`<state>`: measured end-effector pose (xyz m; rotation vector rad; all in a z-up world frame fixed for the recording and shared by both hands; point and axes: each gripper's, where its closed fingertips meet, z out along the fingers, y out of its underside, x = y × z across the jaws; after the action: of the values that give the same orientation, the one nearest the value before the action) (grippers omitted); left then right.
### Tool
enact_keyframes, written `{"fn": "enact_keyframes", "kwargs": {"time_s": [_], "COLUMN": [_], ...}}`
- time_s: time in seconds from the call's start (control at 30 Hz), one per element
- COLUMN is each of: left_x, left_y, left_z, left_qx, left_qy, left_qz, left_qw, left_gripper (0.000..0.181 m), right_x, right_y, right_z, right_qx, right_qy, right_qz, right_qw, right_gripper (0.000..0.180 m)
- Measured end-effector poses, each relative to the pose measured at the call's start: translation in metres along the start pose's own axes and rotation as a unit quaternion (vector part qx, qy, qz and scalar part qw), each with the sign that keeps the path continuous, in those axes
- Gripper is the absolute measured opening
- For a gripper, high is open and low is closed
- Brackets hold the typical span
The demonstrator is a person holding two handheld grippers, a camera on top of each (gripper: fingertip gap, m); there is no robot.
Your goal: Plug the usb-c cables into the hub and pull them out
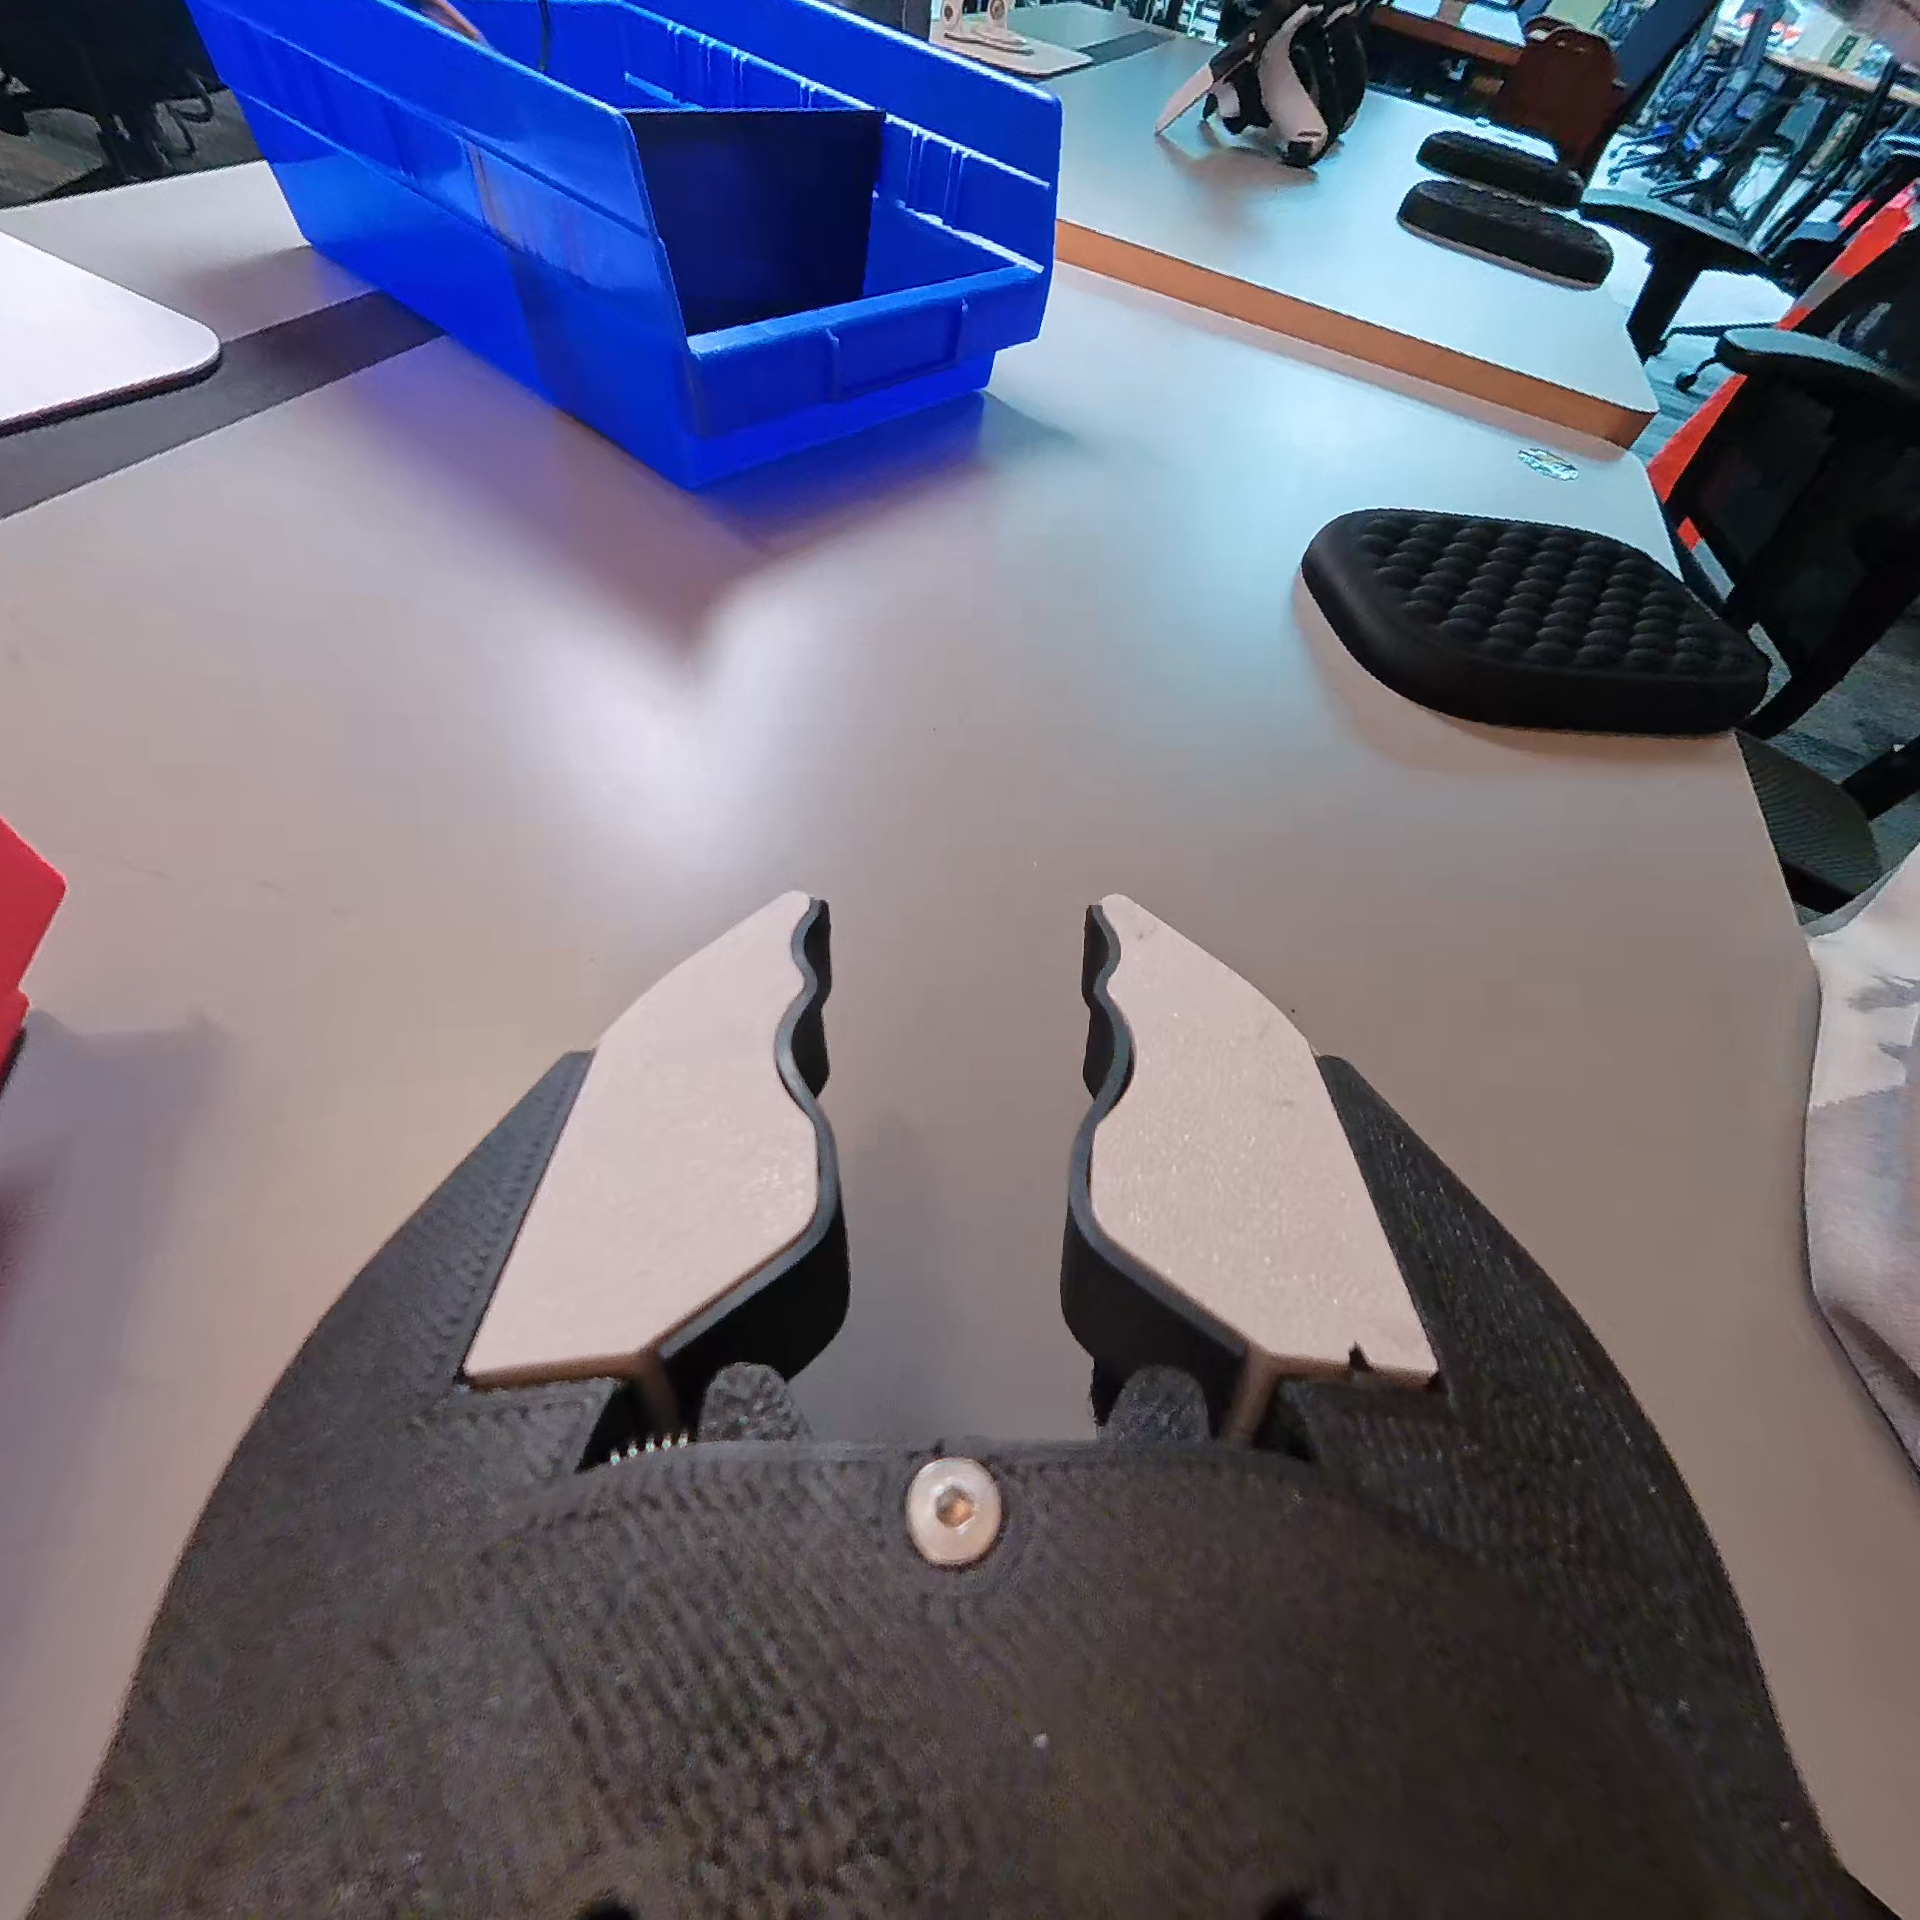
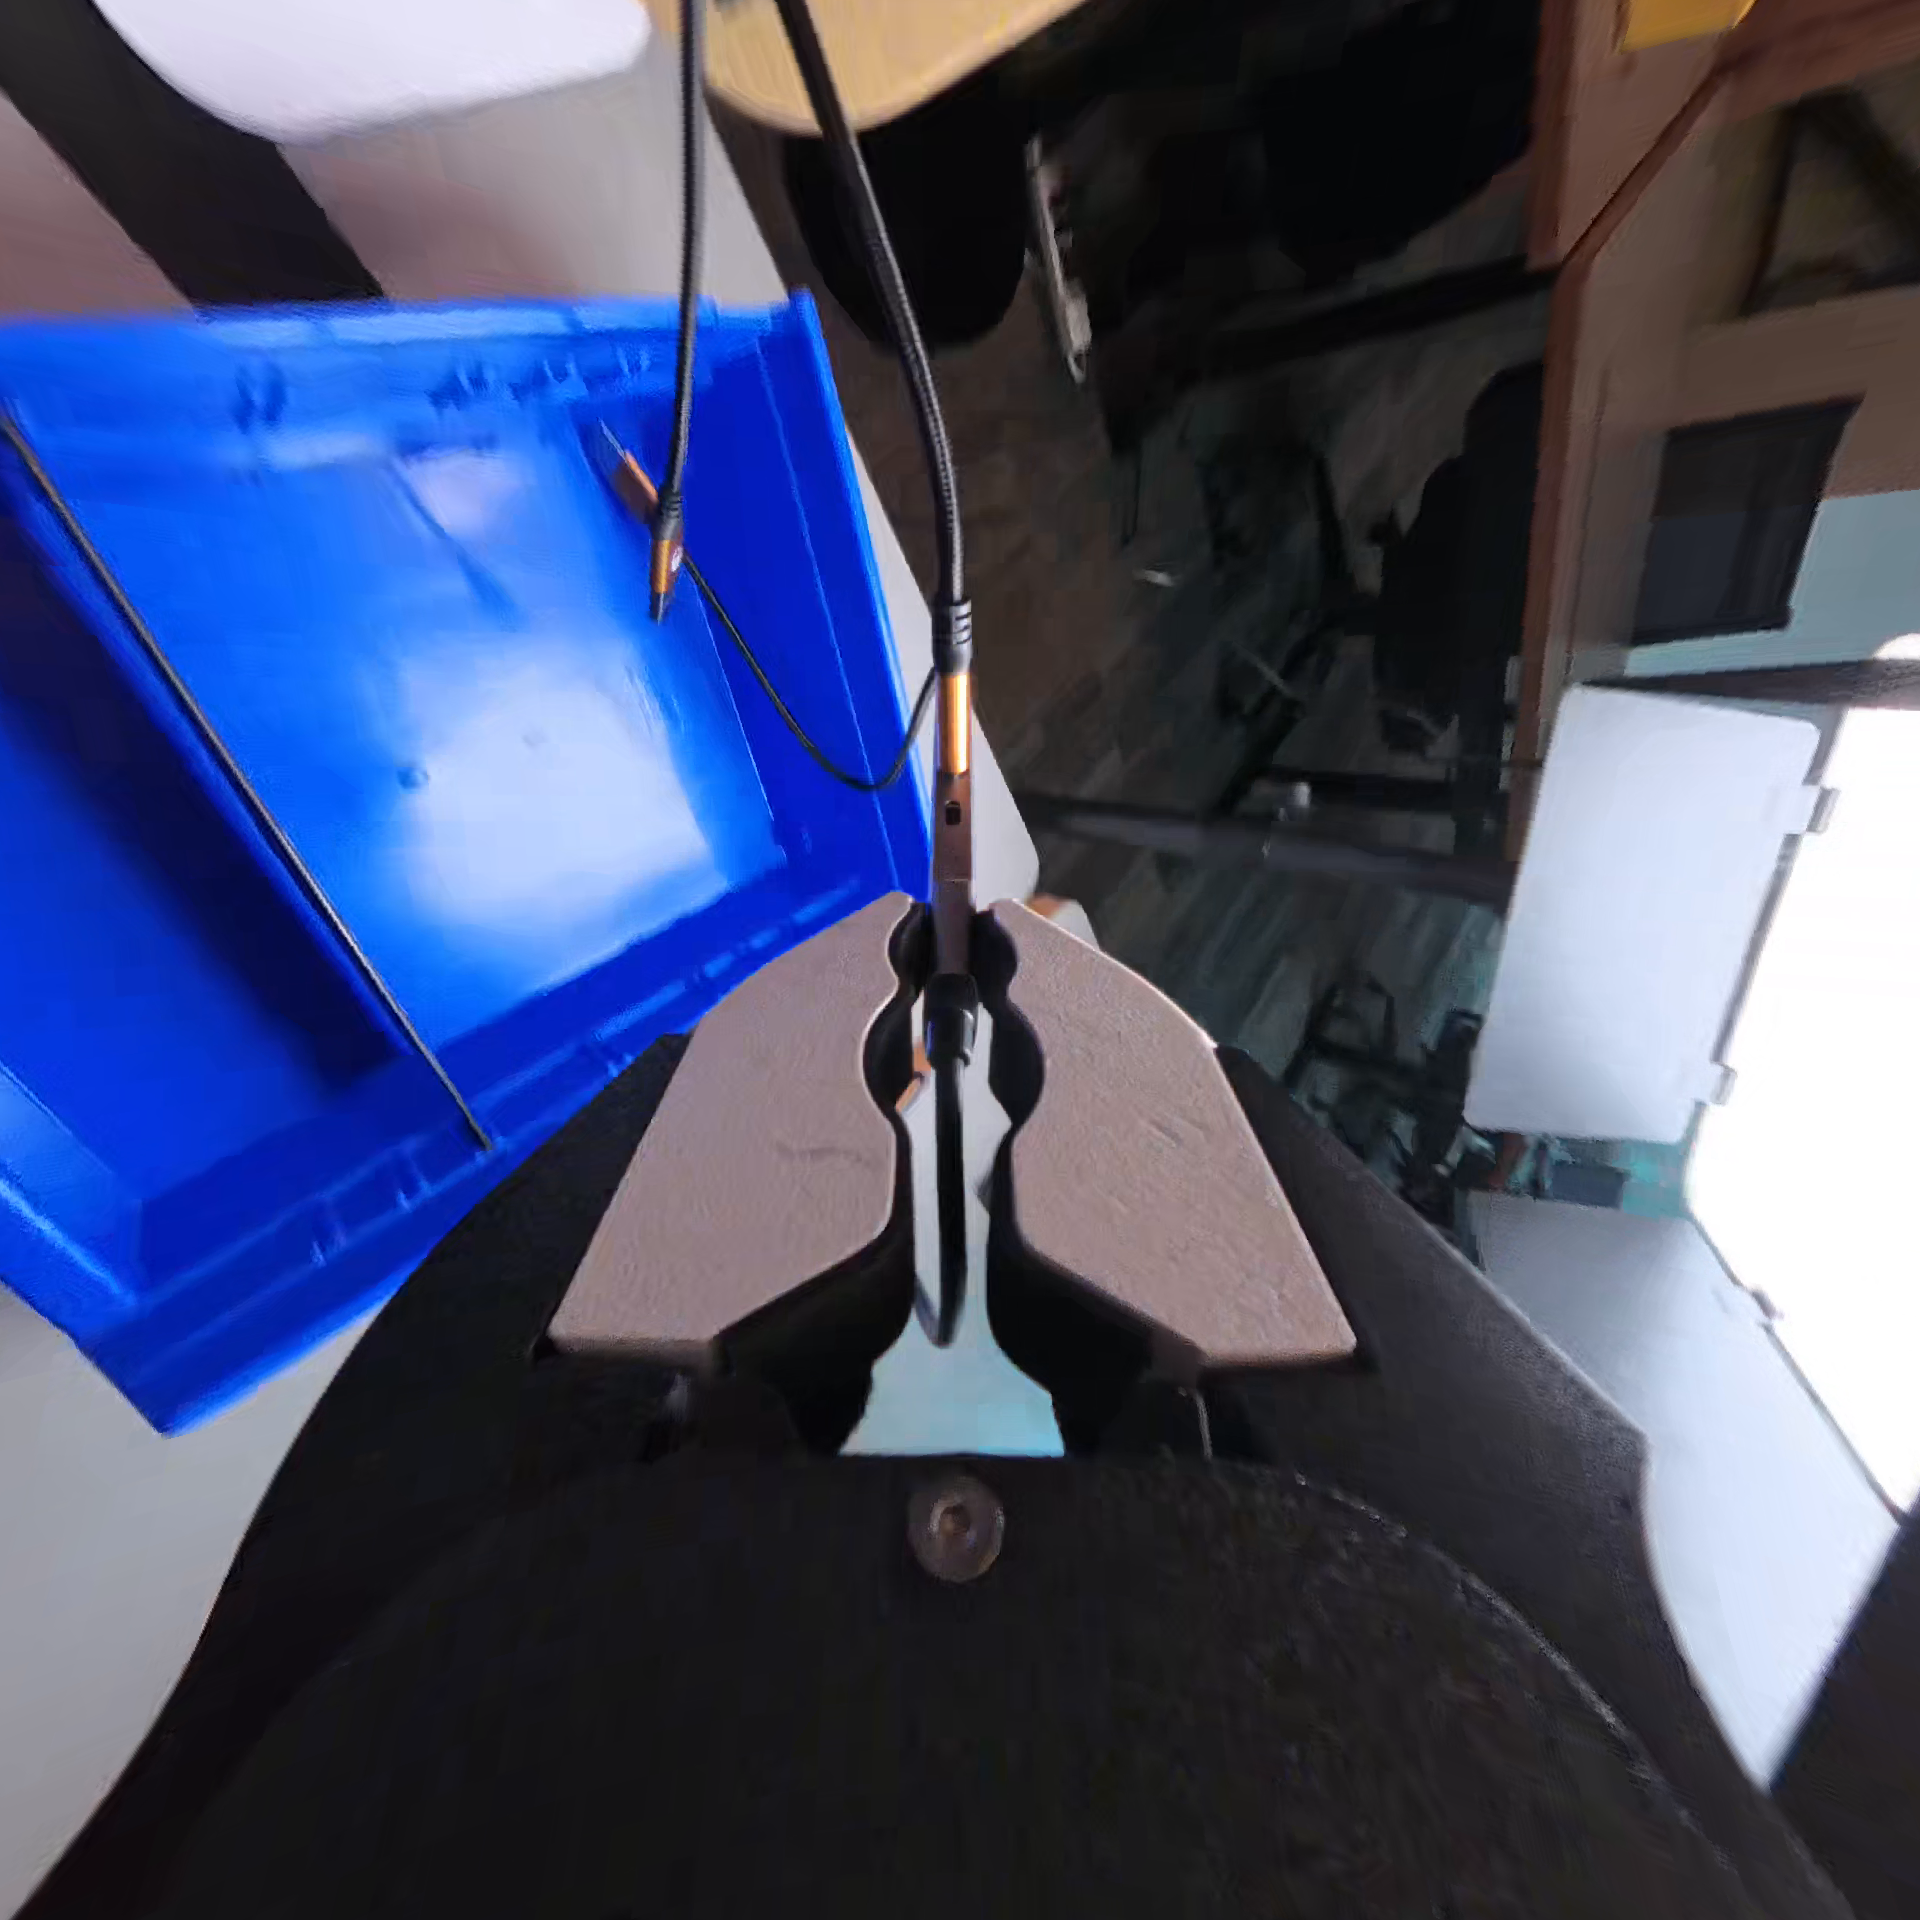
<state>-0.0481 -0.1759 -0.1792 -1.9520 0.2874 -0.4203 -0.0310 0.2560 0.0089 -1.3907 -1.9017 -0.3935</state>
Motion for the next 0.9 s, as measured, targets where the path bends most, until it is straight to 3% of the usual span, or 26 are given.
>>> {"fn": "enact_keyframes", "kwargs": {"time_s": [0.17, 0.33, 0.47, 0.57, 0.7, 0.9], "left_x": [0.0, 0.0, 0.001, 0.0, -0.002, -0.006], "left_y": [-0.001, -0.001, 0.001, 0.001, -0.001, -0.002], "left_z": [-0.001, -0.001, 0.0, 0.001, -0.002, -0.003], "left_qx": [0.003, 0.003, -0.002, -0.004, 0.005, 0.005], "left_qy": [-0.005, -0.005, 0.0, 0.0, -0.011, -0.028], "left_qz": [0.006, 0.006, 0.003, 0.0, 0.002, 0.005], "left_qw": [1.0, 1.0, 1.0, 1.0, 1.0, 1.0], "left_gripper": [0.046, 0.046, 0.046, 0.046, 0.046, 0.047], "right_x": [-0.027, -0.072, -0.109, -0.132, -0.135, -0.118], "right_y": [-0.025, 0.027, 0.052, 0.062, 0.043, 0.004], "right_z": [0.031, 0.076, 0.081, 0.083, 0.062, -0.016], "right_qx": [0.126, 0.061, 0.029, -0.009, 0.053, 0.225], "right_qy": [-0.041, -0.093, -0.156, -0.16, -0.165, -0.13], "right_qz": [0.106, 0.136, 0.124, 0.058, 0.076, 0.158], "right_qw": [0.985, 0.984, 0.98, 0.985, 0.982, 0.952], "right_gripper": [0.009, 0.009, 0.01, 0.028, 0.043, 0.046]}}
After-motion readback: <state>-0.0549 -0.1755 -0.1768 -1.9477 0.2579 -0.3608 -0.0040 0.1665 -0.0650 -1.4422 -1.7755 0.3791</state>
